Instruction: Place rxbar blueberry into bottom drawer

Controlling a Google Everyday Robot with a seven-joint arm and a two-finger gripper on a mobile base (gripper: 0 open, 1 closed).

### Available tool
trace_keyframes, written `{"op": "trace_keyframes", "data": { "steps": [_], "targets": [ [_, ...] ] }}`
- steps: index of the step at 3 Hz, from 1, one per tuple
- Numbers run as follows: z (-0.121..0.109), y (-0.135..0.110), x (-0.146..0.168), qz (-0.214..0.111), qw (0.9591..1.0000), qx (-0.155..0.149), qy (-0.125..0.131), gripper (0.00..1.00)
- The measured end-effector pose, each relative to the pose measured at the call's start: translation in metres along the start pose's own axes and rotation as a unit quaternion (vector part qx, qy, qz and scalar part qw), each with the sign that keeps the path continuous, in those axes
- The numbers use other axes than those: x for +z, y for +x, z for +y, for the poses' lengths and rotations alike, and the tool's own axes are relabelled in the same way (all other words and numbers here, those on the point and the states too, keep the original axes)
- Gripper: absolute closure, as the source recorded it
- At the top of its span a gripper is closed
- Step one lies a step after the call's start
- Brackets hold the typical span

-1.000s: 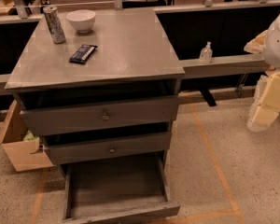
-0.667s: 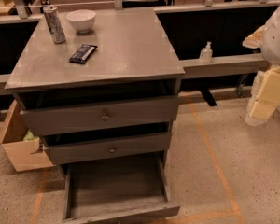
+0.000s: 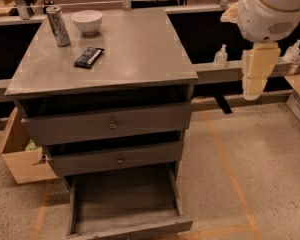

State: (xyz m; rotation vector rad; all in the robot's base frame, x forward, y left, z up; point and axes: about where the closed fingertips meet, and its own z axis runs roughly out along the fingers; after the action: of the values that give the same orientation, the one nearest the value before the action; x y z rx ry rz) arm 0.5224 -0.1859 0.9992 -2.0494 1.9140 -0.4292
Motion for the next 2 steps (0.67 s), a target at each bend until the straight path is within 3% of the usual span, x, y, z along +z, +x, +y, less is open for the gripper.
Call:
{"op": "trace_keyframes", "data": {
  "steps": [1, 2],
  "targets": [
    [-0.036, -0.026, 0.014, -0.026, 0.9950, -0.096, 0.008, 0.00],
    [-0.058, -0.066, 0.017, -0.091, 0.9772, -0.191, 0.020, 0.00]
  ]
}}
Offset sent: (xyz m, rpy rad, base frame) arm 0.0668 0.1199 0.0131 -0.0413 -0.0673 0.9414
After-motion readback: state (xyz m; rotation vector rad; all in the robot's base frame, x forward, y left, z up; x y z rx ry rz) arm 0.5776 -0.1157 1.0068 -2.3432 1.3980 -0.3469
